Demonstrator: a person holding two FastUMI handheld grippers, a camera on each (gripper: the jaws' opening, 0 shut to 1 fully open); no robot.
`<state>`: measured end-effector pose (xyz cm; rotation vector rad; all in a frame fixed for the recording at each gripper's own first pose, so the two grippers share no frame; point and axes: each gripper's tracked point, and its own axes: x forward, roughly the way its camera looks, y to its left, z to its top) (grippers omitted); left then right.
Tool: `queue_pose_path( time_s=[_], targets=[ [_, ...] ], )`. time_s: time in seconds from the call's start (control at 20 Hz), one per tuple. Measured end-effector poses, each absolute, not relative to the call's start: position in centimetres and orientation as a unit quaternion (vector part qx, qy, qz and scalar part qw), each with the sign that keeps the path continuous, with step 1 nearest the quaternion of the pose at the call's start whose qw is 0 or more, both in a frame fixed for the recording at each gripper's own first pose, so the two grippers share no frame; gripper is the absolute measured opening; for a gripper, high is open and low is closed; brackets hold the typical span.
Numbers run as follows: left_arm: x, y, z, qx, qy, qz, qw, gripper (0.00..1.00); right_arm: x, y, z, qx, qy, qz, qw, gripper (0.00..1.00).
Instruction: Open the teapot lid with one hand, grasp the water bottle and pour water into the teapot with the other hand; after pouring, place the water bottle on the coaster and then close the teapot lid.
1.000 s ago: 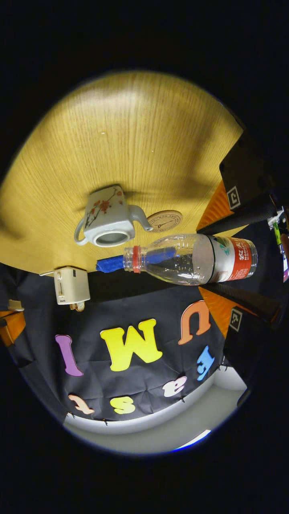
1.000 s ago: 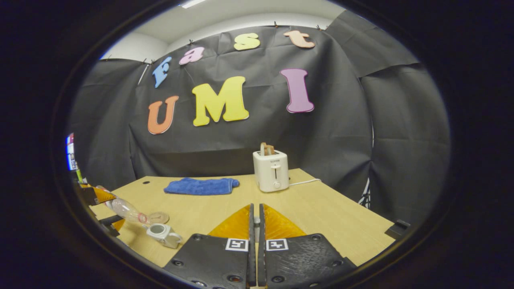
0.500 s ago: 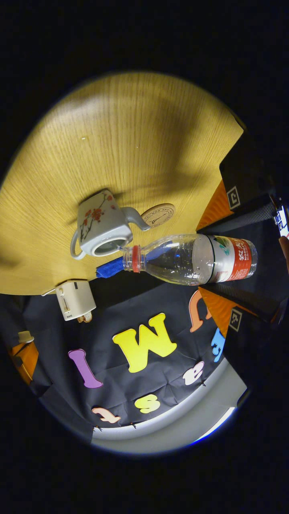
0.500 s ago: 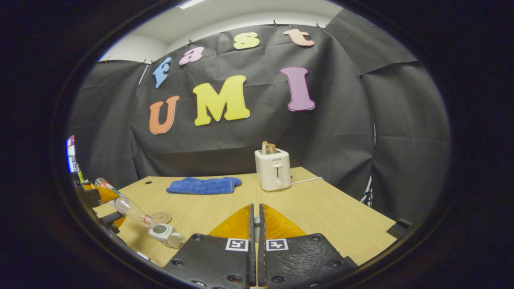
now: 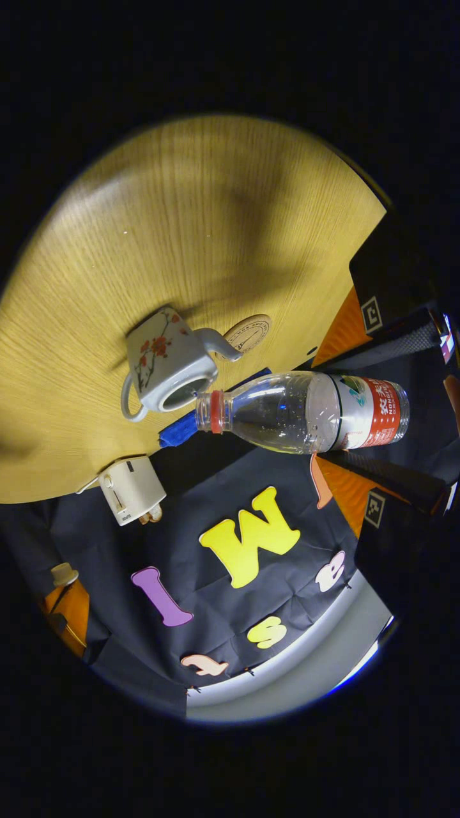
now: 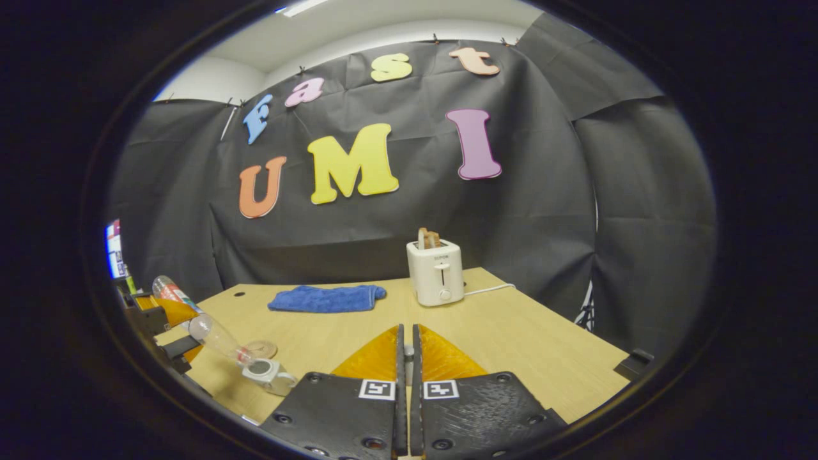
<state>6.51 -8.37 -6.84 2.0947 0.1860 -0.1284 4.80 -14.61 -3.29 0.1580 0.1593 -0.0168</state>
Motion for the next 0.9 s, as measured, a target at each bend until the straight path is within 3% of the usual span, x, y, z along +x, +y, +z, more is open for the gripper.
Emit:
queue_pose_path(
  time_s=[0.3, 0.35, 0.65, 0.75, 0.9],
  targets=[
    [6.4, -8.7, -6.2, 0.878, 0.079, -0.049, 0.469, 0.74, 4.6, -14.9, -2.9, 0.074, 0.075, -0.012, 0.994, 0.01],
    [6.4, -8.9, -6.2, 0.880, 0.078, -0.052, 0.466, 0.78, 4.6, -15.0, -2.9, 0.076, 0.075, -0.012, 0.994, 0.01],
    [6.5, -8.7, -6.0, 0.883, 0.081, -0.053, 0.459, 0.74, 4.6, -15.2, -2.8, 0.077, 0.076, -0.012, 0.994, 0.01],
    [6.5, -8.8, -5.9, 0.880, 0.076, -0.056, 0.465, 0.74, 4.5, -15.4, -2.7, 0.075, 0.075, -0.014, 0.994, 0.01],
    [6.8, -7.9, -6.4, 0.854, 0.088, -0.066, 0.509, 0.74, 4.6, -16.3, -2.5, 0.082, 0.073, -0.020, 0.994, 0.01]
  ],
)
